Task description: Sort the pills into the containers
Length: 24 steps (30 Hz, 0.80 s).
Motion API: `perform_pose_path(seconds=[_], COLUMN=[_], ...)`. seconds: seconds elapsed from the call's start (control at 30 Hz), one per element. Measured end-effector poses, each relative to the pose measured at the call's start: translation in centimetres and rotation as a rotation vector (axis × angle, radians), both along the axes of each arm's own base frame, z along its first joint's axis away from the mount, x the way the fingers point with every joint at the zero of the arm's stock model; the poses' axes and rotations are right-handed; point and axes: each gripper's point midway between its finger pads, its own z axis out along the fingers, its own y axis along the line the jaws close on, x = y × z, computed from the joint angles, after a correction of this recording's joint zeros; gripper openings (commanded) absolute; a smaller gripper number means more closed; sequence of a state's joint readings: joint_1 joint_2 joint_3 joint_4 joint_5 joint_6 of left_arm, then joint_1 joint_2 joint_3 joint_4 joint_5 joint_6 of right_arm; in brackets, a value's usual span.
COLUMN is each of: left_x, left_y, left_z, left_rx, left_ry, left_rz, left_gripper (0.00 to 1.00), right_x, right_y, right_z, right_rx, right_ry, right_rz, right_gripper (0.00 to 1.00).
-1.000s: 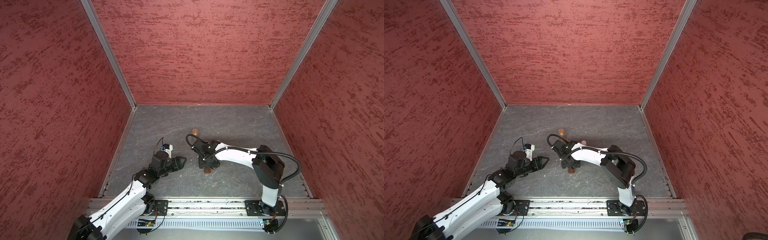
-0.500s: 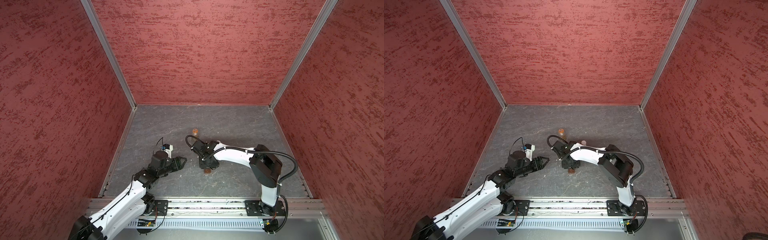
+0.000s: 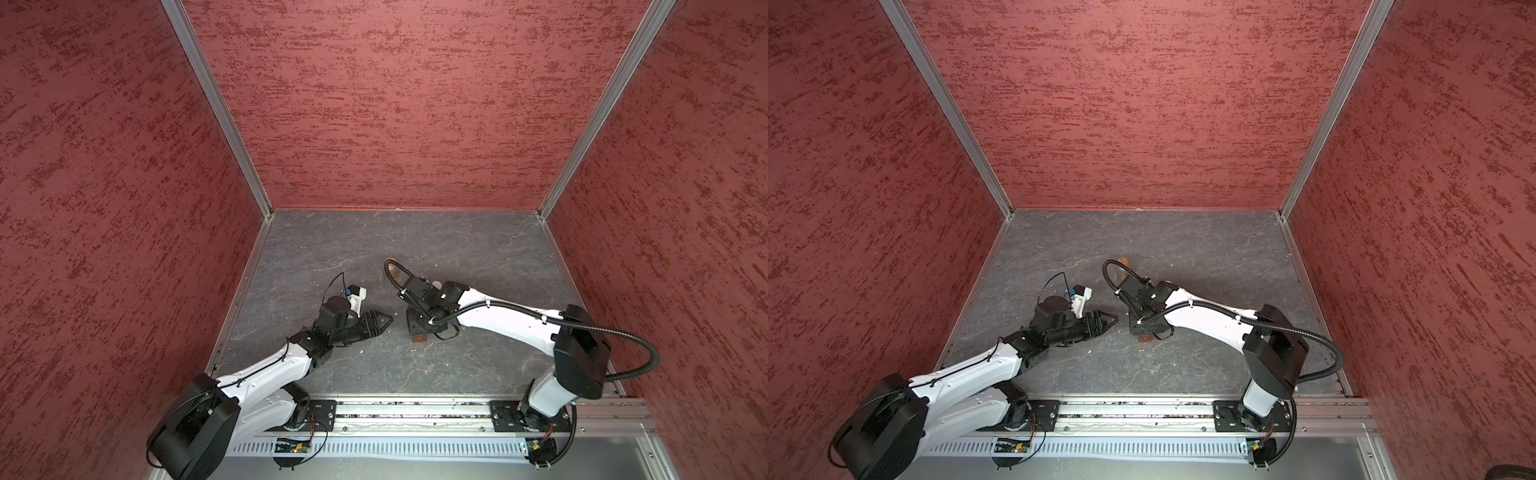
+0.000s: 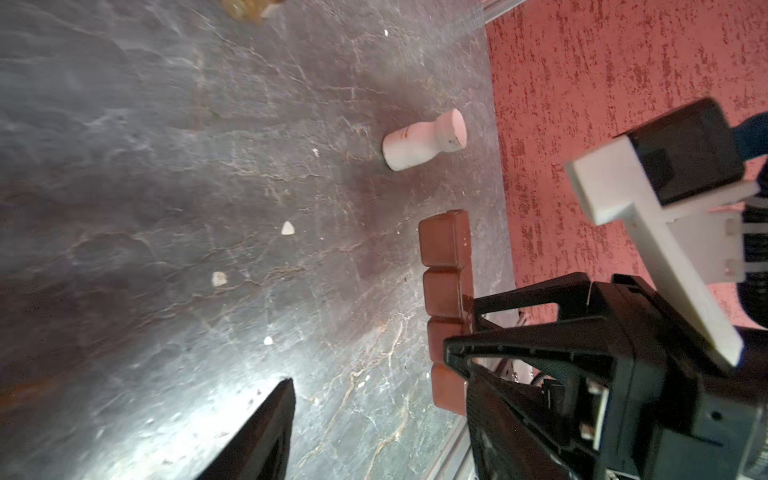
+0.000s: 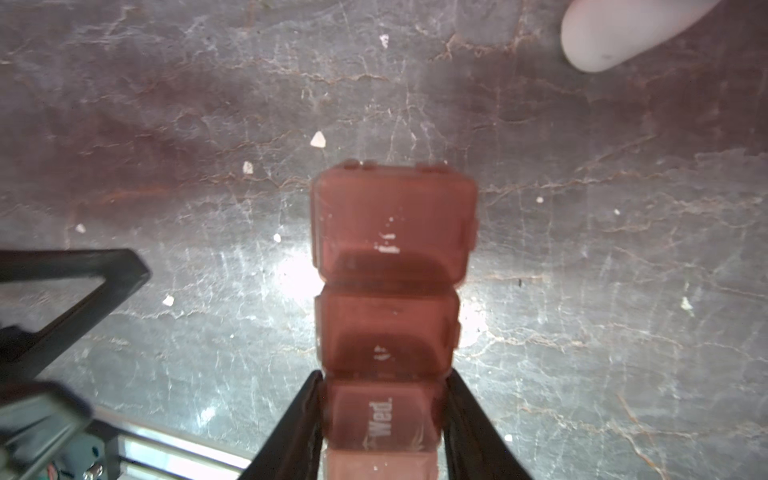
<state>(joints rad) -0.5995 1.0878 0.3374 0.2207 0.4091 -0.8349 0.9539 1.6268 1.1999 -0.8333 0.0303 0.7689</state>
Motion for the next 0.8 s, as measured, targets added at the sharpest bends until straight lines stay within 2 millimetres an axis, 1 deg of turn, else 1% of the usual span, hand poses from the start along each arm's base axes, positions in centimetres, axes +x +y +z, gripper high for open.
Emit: perform_pose_path(seconds=[0.1, 0.2, 0.3, 0.4, 0.5, 0.67, 0.73, 0.8], left_x=[0.4, 0.6, 0.8, 1.1, 1.2, 1.6, 1.7, 1.7], left_y=[-2.0, -4.1, -5.7, -6.5, -7.1, -8.1, -8.3, -8.4], left_z=[1.3, 2.2, 2.0, 1.3, 1.0, 2.0, 2.2, 2.0], left_rx=[-0.032, -0.058, -0.065, -0.070, -0.075, -0.096, -0.106, -0.106], left_ry=[-0.022, -0.042, -0.038, -0.024, -0.018, -0.036, -0.040, -0.034], left_rz=[-0.036, -0.072, -0.085, -0.084, -0.087, -0.099, -0.101, -0.102], left_gripper=[0.66, 0.65, 0.64, 0.62, 0.57, 0.47, 0.44, 0.44], right_x=[-0.5, -0.7, -0.9, -1.0, -1.1, -1.4, -1.4, -1.5], right_y=[-0.3, -0.2, -0.3, -0.4, -0.5, -0.8, -0.8, -0.7], right_z=[0.5, 1.2, 1.7, 2.0, 2.1, 2.3, 2.3, 2.3], right_rx=[0.028, 0.051, 0.065, 0.071, 0.077, 0.085, 0.089, 0.095], right_ry=[-0.007, -0.016, -0.027, -0.031, -0.036, -0.039, -0.038, -0.036], right_rz=[0.018, 0.037, 0.049, 0.056, 0.058, 0.061, 0.063, 0.065], right_gripper=[0.44, 0.44, 0.44, 0.44, 0.43, 0.43, 0.43, 0.43])
